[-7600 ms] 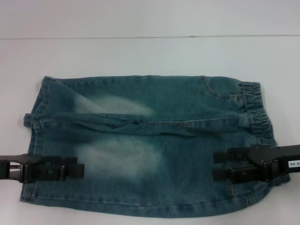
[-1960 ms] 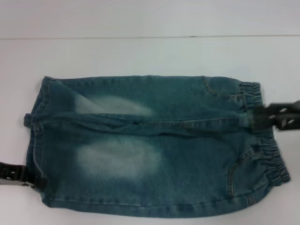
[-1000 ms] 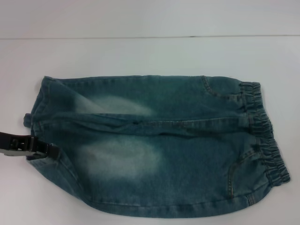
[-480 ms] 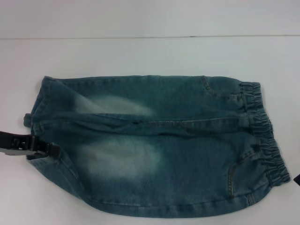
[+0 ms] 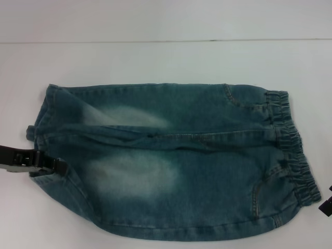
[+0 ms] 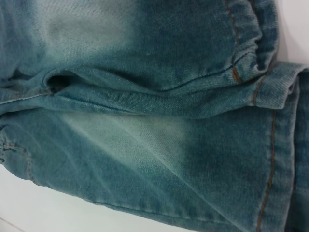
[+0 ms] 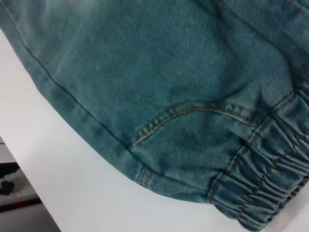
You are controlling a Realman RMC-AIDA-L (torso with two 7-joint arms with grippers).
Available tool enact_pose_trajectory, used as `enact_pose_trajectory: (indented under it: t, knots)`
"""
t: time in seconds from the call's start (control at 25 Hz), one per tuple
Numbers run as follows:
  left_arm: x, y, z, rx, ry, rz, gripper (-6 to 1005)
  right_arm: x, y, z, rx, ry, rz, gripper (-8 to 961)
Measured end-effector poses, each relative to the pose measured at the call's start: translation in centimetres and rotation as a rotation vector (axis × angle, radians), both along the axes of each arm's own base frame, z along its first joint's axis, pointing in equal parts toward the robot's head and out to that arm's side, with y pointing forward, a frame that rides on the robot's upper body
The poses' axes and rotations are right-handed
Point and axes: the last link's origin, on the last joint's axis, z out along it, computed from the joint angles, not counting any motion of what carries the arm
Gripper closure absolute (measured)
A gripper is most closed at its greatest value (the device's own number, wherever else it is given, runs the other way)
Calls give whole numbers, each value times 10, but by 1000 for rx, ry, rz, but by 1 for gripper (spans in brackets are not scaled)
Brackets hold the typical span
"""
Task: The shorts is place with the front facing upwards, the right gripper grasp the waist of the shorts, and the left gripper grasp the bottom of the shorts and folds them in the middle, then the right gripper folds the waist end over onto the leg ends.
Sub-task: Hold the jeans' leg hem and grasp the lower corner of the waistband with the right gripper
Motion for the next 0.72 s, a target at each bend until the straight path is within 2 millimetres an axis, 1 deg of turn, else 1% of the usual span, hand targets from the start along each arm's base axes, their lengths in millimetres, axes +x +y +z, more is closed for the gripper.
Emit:
enact_pose_trajectory:
  t: [0.28, 0.72]
  knots:
    - [0, 0, -1, -1, -2, 0, 973, 1, 0, -14, -28, -24, 6, 59]
    - [1, 2, -2, 6, -2, -5, 972, -1, 2, -20, -27, -32, 21, 58]
